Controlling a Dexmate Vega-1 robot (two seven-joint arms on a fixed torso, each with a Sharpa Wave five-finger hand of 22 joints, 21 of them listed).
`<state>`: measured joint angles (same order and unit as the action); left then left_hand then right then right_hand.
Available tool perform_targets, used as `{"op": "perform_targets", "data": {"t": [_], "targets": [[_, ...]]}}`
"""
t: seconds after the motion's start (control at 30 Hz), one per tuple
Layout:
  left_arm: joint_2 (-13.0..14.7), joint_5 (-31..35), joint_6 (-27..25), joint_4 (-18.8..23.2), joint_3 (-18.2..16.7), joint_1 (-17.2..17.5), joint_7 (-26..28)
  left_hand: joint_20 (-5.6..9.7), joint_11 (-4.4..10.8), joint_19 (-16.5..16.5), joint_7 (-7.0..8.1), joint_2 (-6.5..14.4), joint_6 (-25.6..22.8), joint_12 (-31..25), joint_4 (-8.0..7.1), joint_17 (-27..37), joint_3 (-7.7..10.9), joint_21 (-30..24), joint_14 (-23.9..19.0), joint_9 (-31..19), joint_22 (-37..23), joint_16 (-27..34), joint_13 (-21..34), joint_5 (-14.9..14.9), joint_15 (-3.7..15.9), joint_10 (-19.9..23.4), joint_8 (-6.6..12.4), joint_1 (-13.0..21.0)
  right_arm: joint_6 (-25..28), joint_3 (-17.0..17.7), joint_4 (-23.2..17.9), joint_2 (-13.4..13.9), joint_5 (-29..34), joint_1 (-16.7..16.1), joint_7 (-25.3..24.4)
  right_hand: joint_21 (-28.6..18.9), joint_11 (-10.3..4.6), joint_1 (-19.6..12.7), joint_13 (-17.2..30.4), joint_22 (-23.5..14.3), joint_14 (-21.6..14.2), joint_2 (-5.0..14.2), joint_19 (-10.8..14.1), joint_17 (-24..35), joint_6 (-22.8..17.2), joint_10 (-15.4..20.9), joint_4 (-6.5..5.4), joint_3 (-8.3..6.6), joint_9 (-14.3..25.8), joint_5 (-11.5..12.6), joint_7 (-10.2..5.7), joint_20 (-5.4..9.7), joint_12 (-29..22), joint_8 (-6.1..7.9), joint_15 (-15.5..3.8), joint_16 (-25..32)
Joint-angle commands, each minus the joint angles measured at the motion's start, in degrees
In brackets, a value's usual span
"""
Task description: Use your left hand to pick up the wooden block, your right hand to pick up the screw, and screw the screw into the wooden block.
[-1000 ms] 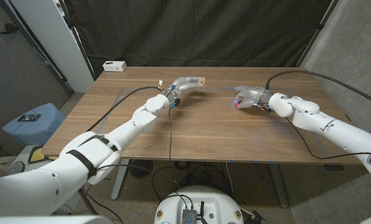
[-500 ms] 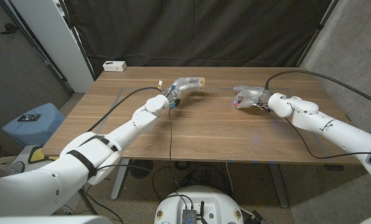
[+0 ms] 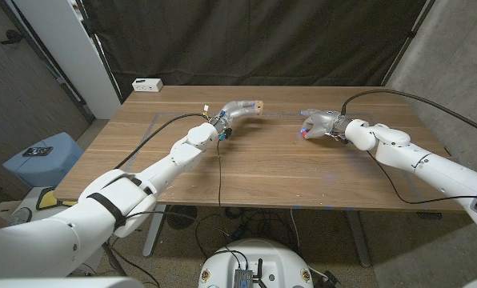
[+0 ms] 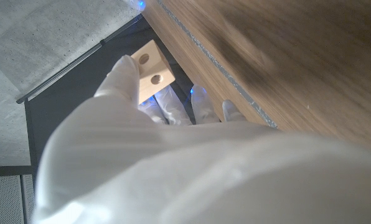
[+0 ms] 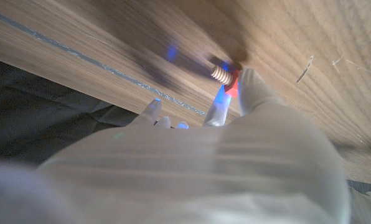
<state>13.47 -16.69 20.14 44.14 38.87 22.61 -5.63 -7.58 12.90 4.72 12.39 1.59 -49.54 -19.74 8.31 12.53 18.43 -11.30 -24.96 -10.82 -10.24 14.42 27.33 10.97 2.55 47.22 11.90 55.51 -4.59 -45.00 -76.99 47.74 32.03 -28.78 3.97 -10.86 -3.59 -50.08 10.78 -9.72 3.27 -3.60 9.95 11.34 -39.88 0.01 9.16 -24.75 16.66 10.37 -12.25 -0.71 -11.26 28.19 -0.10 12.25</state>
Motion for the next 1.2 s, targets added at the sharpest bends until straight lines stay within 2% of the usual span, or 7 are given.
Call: {"op": "perform_targets", "data": {"t": [0.03, 0.97, 1.2], "targets": [[-0.5, -0.6, 0.6, -1.3, 0.0, -0.5, -0.8, -0.11, -0.16, 0.0, -0.42, 0.9, -0.7, -0.2, -0.26, 0.1, 0.07, -0.4, -0.1, -0.3, -0.2, 0.3, 0.5, 0.4, 5.37, 0.6, 0.53, 0.0, -0.7, 2.0, 0.0, 0.1, -3.0, -1.1, -1.0, -0.4, 0.04, -0.6, 0.2, -0.1, 0.1, 0.09, 0.5, 0.3, -0.8, 0.4, -0.11, 0.24, 0.3, 0.4, 0.12, -0.1, -0.3, 0.58, -0.14, 0.3], [-1.1, -1.0, 1.4, -3.4, 0.1, -1.5, -2.5, -0.21, -0.16, 0.0, -0.46, 1.2, -0.8, 0.2, -0.17, 0.0, -0.25, -0.4, 0.0, -0.3, -0.2, 0.3, 0.7, 0.5, 5.33, 0.8, 0.5, -0.1, -1.6, 6.5, -1.4, -0.4, -13.3, -3.7, -2.4, -0.4, 0.45, -0.5, 0.2, -0.1, 0.2, 0.26, 0.6, 0.5, -2.1, 1.8, -0.33, 0.72, 1.0, 0.3, 0.82, -0.06, -0.5, 2.15, 0.11, 0.3], [-1.1, -1.0, 1.2, -3.1, 0.2, -1.5, -2.9, -0.18, -0.17, 0.0, -0.49, 1.3, -0.7, 0.3, -0.11, 0.0, -0.33, -0.4, -0.1, -0.3, -0.2, 0.4, 0.8, 0.5, 5.32, 0.8, 0.44, -0.1, -1.6, 8.4, -2.6, -0.4, -16.5, -5.3, -3.6, -0.4, 0.52, -0.5, 0.2, -0.1, 0.2, 0.35, 0.6, 0.6, -2.4, 2.1, -0.38, 0.81, 1.2, 0.3, 0.83, -0.05, -0.6, 2.47, 0.1, 0.3]]}}
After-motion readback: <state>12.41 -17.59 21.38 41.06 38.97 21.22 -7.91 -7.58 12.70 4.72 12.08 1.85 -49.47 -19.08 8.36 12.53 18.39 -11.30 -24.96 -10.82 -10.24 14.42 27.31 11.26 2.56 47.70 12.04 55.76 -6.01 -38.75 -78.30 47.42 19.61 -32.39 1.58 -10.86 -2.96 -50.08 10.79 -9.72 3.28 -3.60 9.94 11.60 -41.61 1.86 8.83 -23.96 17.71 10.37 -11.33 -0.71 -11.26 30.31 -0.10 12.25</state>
